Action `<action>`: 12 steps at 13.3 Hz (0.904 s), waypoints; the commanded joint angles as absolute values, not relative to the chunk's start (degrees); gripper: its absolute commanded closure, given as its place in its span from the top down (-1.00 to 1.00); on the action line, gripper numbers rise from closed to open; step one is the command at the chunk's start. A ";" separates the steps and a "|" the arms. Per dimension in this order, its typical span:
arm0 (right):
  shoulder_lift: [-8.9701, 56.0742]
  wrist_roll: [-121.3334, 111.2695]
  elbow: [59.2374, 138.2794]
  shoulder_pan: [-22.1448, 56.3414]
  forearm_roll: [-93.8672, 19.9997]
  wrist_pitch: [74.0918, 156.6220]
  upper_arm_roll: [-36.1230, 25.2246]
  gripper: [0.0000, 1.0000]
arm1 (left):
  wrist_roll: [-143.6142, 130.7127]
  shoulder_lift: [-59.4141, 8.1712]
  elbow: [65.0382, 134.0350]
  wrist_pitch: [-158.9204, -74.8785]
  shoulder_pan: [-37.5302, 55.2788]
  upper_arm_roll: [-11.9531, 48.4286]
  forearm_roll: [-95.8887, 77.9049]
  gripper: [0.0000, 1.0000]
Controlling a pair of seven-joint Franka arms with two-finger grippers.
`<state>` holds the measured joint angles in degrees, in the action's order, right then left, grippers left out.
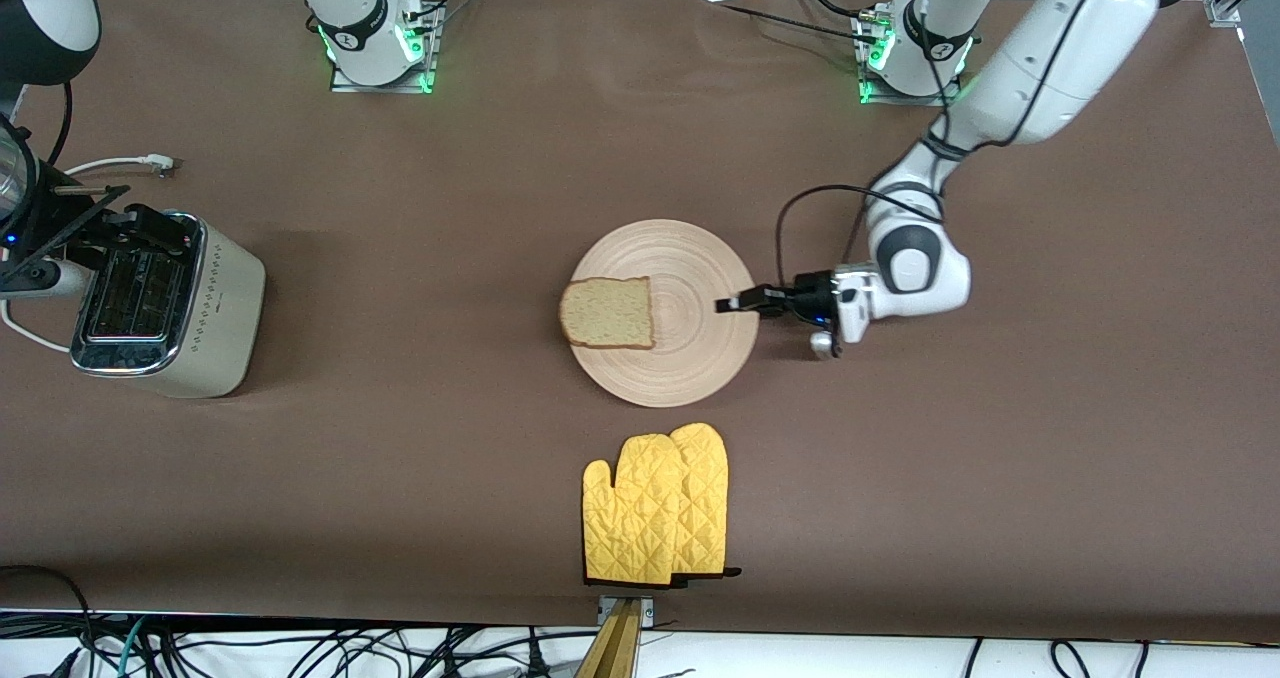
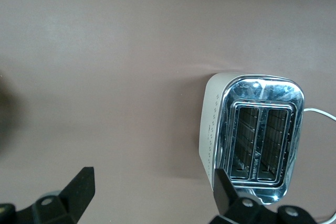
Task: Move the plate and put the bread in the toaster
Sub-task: 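Slide the plate with the bread toward the toaster with the left gripper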
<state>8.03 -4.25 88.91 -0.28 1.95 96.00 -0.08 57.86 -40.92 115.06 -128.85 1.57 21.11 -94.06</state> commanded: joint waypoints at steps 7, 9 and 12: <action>8.61 -4.21 88.07 -0.70 1.23 96.06 -0.53 1.00 | 69.08 -41.75 115.05 -133.07 8.53 20.57 -103.36 1.00; 8.96 -4.39 88.42 -0.70 1.05 97.73 -0.53 1.00 | 68.91 -41.49 115.05 -133.07 8.26 20.22 -103.18 1.00; 10.37 -3.70 88.68 -0.09 1.05 97.65 -0.27 1.00 | 66.03 -40.26 115.14 -133.07 6.69 19.25 -93.22 1.00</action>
<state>9.61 -4.22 88.97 -0.40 1.94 97.46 -0.51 67.02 -41.55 114.58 -132.56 8.15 20.23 -99.55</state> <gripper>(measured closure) 0.000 0.225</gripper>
